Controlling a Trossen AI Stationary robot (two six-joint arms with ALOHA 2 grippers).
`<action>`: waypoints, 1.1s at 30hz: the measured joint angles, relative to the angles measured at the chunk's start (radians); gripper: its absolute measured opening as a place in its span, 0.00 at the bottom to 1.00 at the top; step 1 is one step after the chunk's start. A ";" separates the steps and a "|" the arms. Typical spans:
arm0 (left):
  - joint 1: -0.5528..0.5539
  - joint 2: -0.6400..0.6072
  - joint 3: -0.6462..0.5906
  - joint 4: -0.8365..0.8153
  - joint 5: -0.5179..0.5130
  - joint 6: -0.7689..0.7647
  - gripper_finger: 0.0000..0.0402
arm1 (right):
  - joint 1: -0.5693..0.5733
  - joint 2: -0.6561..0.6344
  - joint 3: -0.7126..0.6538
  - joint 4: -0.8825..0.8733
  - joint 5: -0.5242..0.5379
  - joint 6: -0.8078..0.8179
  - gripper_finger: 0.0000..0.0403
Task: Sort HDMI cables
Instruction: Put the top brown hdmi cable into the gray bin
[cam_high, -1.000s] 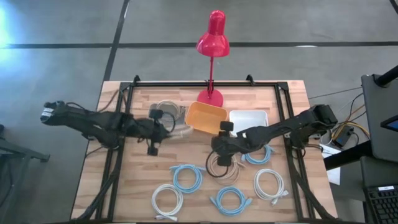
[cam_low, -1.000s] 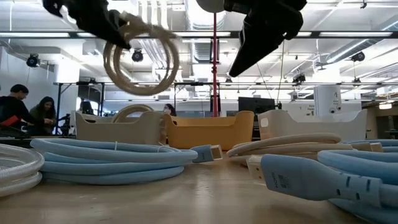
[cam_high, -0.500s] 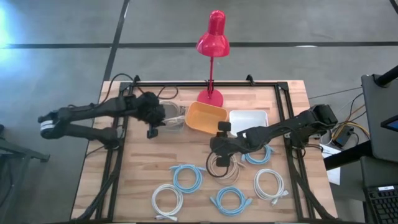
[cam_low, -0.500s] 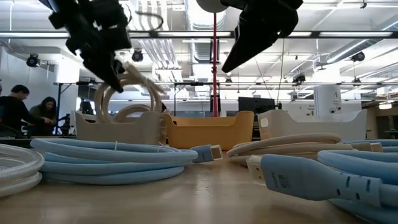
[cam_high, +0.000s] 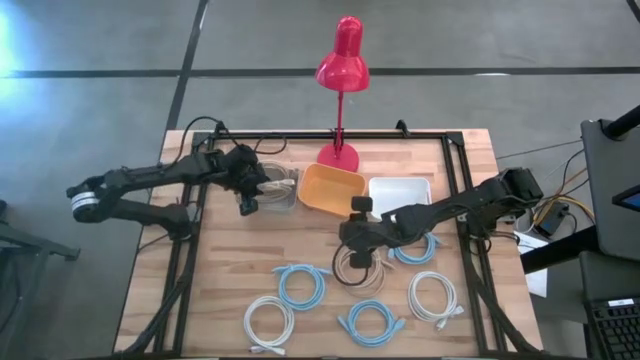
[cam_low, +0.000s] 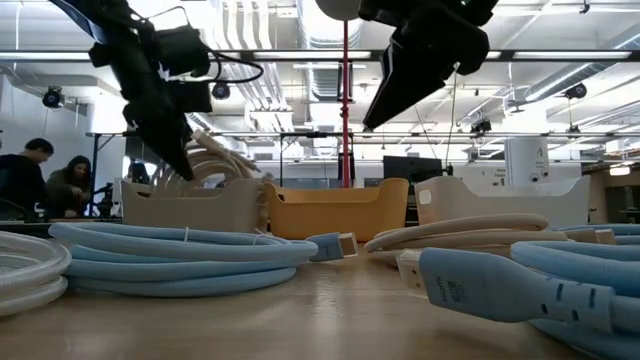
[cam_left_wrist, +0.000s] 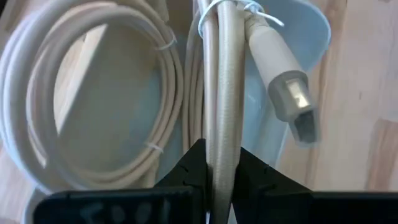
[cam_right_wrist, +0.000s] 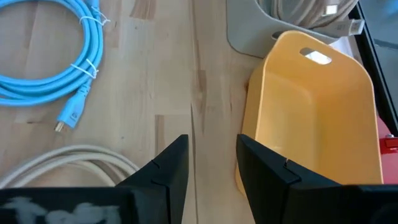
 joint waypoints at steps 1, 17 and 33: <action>0.000 0.005 0.000 0.010 -0.001 0.000 0.10 | 0.000 0.000 -0.003 0.000 0.000 0.001 0.32; 0.000 0.021 -0.002 0.024 -0.116 0.027 0.35 | 0.000 0.000 -0.012 0.019 -0.002 -0.001 0.31; 0.000 0.015 -0.002 0.045 -0.235 0.125 0.49 | 0.000 0.000 -0.012 0.022 -0.001 -0.005 0.29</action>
